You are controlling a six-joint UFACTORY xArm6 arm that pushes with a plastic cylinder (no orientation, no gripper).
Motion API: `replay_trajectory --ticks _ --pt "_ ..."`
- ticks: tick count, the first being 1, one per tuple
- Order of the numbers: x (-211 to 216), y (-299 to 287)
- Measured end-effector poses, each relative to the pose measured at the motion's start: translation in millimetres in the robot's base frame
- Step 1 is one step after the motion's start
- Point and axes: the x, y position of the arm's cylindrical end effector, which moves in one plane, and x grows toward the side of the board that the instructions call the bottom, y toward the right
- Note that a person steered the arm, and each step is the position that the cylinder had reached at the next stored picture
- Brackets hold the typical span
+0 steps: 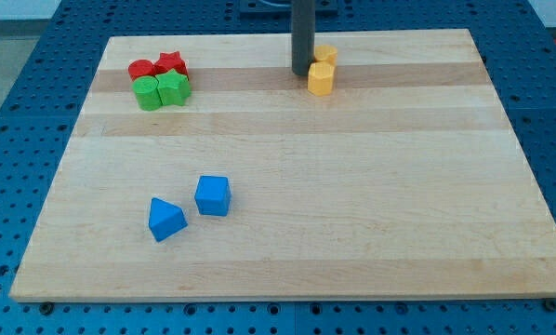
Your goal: Move the hexagon to the bottom right of the heart
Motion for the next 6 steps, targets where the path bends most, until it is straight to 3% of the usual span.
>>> replay_trajectory --ticks 3,4,6 --pt "113 -30" --pt "114 5" --pt "53 11"
